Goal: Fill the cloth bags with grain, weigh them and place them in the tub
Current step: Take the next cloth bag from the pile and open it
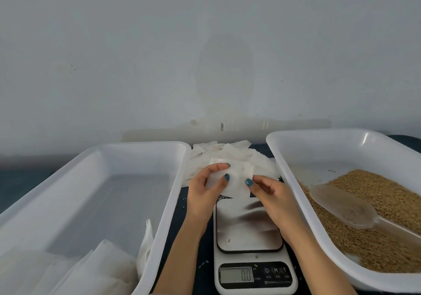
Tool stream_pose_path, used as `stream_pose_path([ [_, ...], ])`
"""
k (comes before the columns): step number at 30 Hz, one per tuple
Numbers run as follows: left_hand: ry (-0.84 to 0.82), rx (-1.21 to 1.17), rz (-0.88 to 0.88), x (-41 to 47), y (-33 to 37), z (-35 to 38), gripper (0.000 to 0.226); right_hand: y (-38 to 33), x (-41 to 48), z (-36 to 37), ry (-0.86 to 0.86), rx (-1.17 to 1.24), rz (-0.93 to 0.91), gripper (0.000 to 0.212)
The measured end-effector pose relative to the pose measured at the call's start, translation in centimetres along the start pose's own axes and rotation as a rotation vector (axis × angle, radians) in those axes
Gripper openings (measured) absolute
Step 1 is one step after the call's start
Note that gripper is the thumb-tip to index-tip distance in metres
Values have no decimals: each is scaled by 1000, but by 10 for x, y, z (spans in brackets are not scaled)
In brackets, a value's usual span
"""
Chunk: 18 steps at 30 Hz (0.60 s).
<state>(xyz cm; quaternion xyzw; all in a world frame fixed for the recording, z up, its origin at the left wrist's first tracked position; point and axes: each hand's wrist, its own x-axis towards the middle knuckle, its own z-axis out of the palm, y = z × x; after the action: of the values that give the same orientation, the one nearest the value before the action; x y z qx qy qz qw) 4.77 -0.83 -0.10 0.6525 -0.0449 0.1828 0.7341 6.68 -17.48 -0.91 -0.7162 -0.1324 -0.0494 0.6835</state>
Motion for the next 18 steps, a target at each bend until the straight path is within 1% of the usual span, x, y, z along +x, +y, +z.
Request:
stream_pose_path([
  [5, 16, 26, 11, 1, 0, 0, 25, 2, 0, 0, 25, 51, 9, 2],
  [9, 17, 54, 64, 1, 2, 1, 26, -2, 0, 2, 17, 132, 16, 12],
  [10, 18, 99, 103, 0, 2, 2, 22, -4, -1, 3, 26, 159, 16, 14],
  [11, 34, 192, 166, 0, 2, 3, 17, -5, -1, 5, 46, 173, 13, 16],
  [12, 59, 332, 246, -1, 2, 4, 17, -6, -1, 7, 78, 164, 1, 19],
  [13, 89, 477, 333, -2, 1, 6, 21, -6, -1, 9, 120, 138, -20, 23],
  [14, 106, 574, 416, -3, -1, 8, 24, -5, -1, 10, 158, 107, -38, 26],
  [16, 68, 613, 493, -5, -1, 13, 23, -4, -1, 12, 193, 52, -58, 28],
  [18, -26, 568, 477, -7, -1, 16, 21, -3, -1, 14, 201, -29, -89, 28],
])
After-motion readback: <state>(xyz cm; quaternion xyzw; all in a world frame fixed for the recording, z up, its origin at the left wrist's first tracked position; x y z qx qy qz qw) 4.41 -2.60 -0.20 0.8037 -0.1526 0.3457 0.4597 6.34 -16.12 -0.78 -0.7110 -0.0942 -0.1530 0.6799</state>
